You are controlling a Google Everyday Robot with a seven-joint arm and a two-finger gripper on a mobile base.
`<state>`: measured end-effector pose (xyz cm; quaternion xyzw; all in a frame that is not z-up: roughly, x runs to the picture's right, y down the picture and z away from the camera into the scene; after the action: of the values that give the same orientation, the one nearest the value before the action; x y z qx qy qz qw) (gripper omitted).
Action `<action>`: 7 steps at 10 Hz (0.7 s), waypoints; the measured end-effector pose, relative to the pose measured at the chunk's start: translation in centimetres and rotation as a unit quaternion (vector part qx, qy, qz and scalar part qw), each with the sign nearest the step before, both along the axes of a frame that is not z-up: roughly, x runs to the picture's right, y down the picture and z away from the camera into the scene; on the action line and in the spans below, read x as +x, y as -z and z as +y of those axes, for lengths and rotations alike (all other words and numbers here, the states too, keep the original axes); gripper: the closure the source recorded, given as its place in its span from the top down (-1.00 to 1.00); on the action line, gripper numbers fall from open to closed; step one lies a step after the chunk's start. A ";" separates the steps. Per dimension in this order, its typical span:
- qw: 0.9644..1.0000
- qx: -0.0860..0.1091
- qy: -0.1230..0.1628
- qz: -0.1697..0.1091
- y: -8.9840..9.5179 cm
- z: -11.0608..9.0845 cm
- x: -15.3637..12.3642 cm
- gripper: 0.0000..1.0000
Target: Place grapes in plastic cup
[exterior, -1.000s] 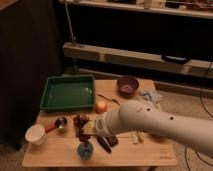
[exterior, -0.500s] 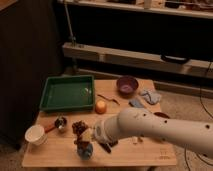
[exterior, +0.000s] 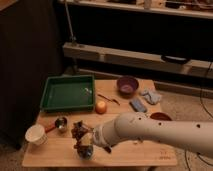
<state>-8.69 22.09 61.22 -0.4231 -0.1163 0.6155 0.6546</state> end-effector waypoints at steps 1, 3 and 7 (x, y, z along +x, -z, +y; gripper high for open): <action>1.000 -0.002 0.000 -0.002 -0.4 0.3 0.0 -1.00; 1.000 -0.004 -0.003 -0.008 -1.4 0.7 0.2 -1.00; 1.000 -0.005 -0.007 -0.013 -2.3 0.9 0.6 -0.58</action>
<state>-8.09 23.01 63.54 -0.4339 -0.1247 0.6149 0.6466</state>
